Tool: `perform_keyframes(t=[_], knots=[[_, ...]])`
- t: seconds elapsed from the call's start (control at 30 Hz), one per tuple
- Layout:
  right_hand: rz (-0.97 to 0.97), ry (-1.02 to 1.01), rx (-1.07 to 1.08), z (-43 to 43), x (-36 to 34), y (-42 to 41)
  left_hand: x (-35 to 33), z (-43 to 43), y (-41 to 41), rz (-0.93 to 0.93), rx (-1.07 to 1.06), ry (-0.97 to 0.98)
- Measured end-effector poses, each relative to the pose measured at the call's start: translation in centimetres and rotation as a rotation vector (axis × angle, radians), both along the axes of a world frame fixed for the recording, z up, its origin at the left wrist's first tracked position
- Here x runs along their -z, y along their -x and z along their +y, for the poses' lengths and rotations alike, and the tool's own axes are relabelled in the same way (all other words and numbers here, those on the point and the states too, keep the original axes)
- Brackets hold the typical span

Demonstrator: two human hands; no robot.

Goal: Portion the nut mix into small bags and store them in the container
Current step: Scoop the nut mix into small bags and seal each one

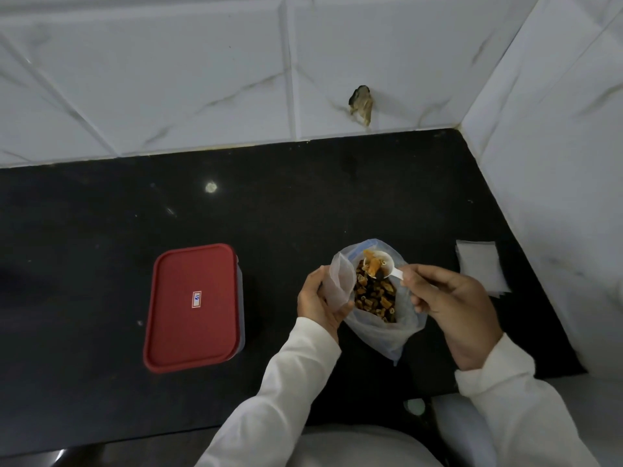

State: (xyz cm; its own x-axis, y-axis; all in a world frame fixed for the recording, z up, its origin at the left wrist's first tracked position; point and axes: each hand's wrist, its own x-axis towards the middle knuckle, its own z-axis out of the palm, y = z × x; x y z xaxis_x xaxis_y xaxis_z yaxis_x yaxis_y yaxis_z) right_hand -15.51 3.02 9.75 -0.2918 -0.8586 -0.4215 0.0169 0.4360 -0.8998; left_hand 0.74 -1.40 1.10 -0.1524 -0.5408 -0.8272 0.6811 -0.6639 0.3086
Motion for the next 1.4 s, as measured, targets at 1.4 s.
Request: perform_keyframes(t=[1.4], knots=[[0.432, 0.114, -0.216, -0.4, 0.7, -2.1, -0.6, -0.3, -0.3, 0.056, -0.002, 0.135]])
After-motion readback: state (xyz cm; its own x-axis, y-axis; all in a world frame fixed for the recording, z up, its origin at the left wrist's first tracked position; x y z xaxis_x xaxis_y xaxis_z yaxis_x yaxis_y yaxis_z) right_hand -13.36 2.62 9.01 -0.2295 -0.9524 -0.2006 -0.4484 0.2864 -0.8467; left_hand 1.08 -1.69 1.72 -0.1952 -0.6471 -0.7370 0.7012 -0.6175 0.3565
